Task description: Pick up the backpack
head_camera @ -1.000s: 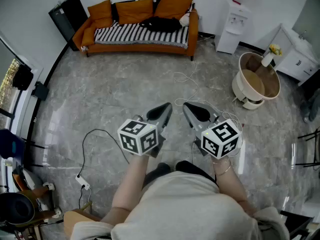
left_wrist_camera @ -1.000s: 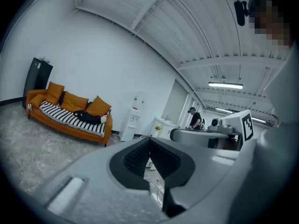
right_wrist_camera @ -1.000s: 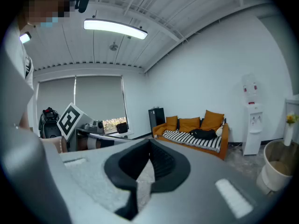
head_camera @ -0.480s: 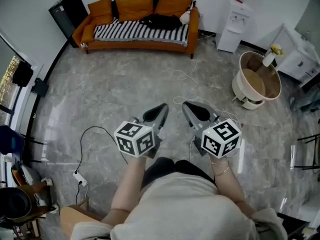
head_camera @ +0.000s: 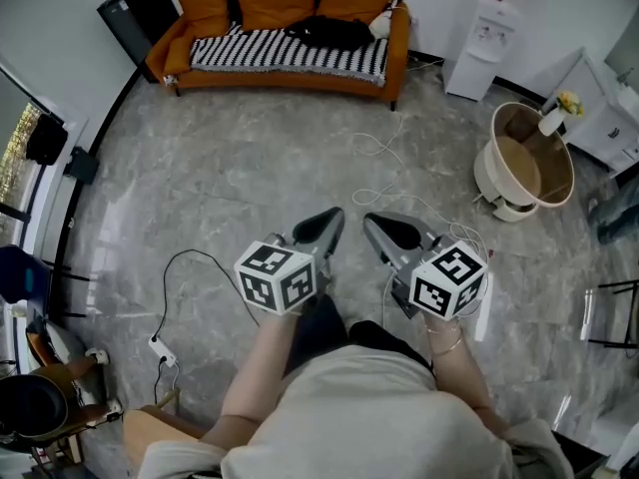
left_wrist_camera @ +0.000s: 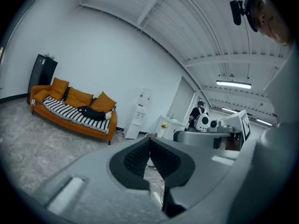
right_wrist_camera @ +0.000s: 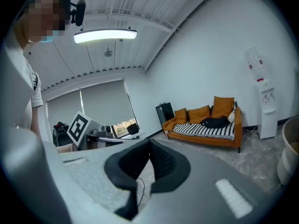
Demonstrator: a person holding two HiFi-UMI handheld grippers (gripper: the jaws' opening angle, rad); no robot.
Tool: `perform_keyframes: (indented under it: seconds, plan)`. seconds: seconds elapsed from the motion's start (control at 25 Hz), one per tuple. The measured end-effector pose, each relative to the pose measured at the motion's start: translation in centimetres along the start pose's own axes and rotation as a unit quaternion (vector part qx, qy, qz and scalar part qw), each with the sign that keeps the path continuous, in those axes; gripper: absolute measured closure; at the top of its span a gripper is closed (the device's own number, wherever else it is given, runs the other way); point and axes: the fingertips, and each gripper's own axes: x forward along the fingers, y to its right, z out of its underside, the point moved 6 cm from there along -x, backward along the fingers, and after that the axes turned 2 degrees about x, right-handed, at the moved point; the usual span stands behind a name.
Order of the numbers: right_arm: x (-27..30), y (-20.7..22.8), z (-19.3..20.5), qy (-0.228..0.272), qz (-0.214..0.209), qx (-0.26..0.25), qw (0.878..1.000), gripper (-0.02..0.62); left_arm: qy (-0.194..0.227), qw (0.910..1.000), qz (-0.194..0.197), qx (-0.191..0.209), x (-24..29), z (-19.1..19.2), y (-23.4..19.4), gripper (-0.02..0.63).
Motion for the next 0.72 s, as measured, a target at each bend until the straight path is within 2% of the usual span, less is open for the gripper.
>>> perform_keyframes:
  seconds: [0.24, 0.4, 0.56, 0.72]
  plan:
    - [7.0, 5.8, -4.1, 0.012, 0.023, -0.014, 1.0, 0.592, -0.005, 0.9999, -0.01, -0.006, 3.8, -2.9, -8.1, 0.598]
    - [13.2, 9.1, -7.7, 0.016, 0.034, -0.023, 0.999, 0.592, 0.003, 0.9999, -0.009, -0.007, 6.3, -7.2, -14.1, 0.598]
    - [19.4, 11.1, -10.4, 0.029, 0.032, -0.015, 0.999, 0.592, -0.003, 1.0, 0.004, 0.005, 8.6, -10.9, -19.7, 0.598]
    - [23.0, 12.8, -11.5, 0.031, 0.043, -0.015, 0.998, 0.592, -0.016, 0.9995, 0.024, 0.015, 10.9, -12.6, -23.6, 0.598]
